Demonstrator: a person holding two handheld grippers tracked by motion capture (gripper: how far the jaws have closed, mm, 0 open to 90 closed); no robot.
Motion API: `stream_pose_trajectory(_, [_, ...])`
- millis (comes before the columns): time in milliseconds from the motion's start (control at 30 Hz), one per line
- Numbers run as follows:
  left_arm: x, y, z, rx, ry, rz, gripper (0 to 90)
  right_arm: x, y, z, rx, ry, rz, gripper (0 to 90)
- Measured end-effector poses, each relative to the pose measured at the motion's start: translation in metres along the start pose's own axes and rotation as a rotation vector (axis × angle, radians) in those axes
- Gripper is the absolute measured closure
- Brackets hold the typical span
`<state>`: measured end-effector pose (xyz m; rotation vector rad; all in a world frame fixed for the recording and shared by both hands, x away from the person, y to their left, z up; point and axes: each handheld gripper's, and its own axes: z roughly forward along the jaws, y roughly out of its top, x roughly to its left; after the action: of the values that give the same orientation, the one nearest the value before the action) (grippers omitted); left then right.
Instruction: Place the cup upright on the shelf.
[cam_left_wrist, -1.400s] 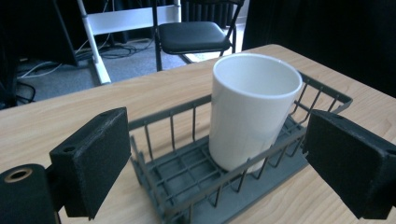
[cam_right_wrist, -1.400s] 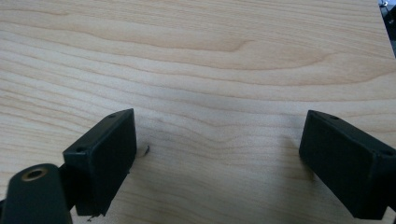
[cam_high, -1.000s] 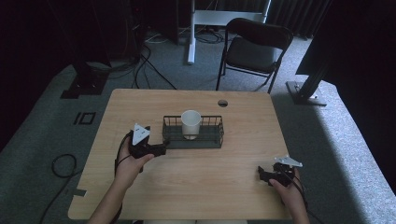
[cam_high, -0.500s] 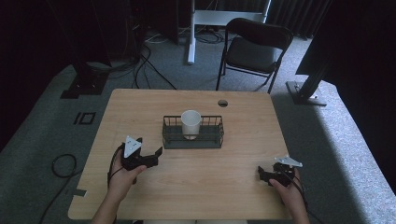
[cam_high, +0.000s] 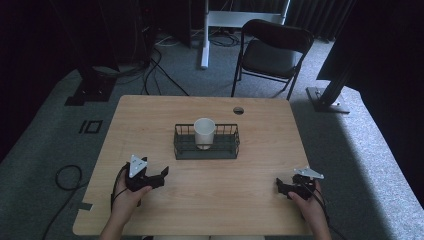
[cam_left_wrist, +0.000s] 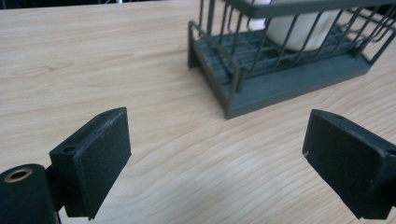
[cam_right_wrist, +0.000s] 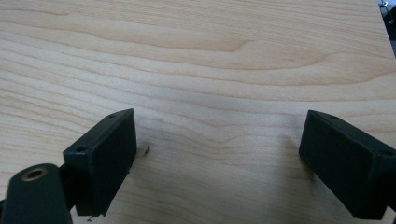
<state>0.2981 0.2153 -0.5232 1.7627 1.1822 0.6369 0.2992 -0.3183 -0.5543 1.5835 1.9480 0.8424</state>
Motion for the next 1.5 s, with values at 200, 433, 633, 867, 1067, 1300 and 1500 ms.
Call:
stream_pose_trajectory(200, [0.008, -0.01, -0.002, 0.056, 0.027, -0.014, 8.3, 0.0, 0.0, 0.0, 0.0, 0.0, 0.0, 10.7])
stream_pose_trajectory(433, [0.021, -0.017, -0.007, 0.104, 0.076, -0.024, 8.4, 0.0, 0.0, 0.0, 0.0, 0.0, 0.0, 10.7])
stream_pose_trajectory(633, [0.03, -0.024, -0.012, 0.136, 0.099, -0.057, 8.4, 0.0, 0.0, 0.0, 0.0, 0.0, 0.0, 10.7])
stream_pose_trajectory(867, [0.04, -0.031, -0.018, 0.175, 0.153, -0.083, 8.4, 0.0, 0.0, 0.0, 0.0, 0.0, 0.001, 10.7])
stream_pose_trajectory(1067, [0.047, -0.035, -0.023, 0.182, 0.169, -0.11, 8.3, 0.0, 0.0, 0.0, 0.0, 0.001, 0.001, 10.7])
stream_pose_trajectory(1300, [0.053, -0.038, -0.025, 0.219, 0.235, -0.13, 8.4, 0.0, 0.0, 0.0, 0.0, 0.0, 0.001, 10.7])
stream_pose_trajectory(1500, [0.059, -0.04, -0.026, 0.246, 0.265, -0.167, 8.3, 0.0, 0.0, 0.0, 0.0, 0.0, 0.001, 10.7])
